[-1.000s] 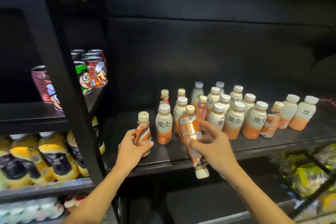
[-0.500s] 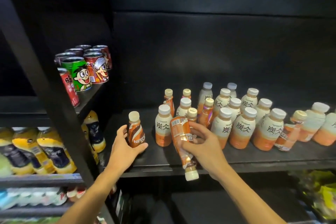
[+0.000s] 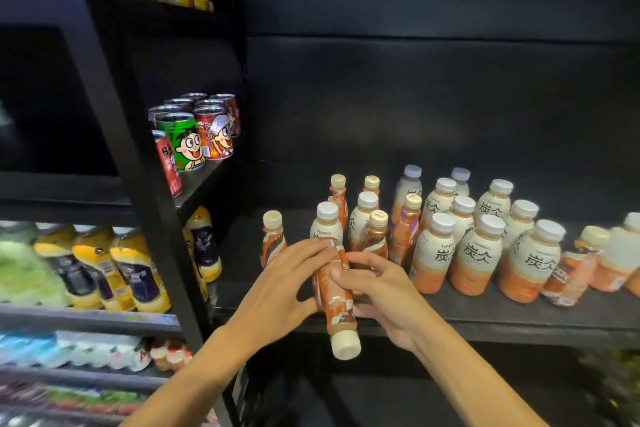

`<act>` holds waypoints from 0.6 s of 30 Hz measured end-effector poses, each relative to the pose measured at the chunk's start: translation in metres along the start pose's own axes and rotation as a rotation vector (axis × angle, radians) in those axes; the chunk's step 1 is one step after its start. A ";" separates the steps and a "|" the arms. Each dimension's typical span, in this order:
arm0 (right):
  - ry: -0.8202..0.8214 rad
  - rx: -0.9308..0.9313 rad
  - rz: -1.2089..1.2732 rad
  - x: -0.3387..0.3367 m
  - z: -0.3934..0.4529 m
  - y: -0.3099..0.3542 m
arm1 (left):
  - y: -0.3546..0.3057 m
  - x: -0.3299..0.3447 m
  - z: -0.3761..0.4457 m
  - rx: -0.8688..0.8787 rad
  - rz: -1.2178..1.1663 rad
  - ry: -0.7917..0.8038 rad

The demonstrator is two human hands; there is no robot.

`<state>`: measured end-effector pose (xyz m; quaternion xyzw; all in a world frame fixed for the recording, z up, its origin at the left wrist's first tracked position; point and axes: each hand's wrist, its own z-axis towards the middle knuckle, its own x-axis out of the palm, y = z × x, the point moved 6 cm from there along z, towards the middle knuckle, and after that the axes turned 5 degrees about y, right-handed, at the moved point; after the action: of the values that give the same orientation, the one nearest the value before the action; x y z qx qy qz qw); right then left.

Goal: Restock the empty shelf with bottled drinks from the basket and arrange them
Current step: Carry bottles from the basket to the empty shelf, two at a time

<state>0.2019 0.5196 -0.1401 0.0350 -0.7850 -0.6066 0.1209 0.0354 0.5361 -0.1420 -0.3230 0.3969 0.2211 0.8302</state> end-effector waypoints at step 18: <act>-0.186 -0.294 -1.399 -0.086 0.032 -0.089 | 0.033 0.043 -0.022 -0.653 -0.510 -0.001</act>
<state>0.2695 0.5433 -0.2457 0.4610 -0.4959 -0.6419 -0.3599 0.0289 0.5486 -0.1992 -0.6573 0.2128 0.1226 0.7125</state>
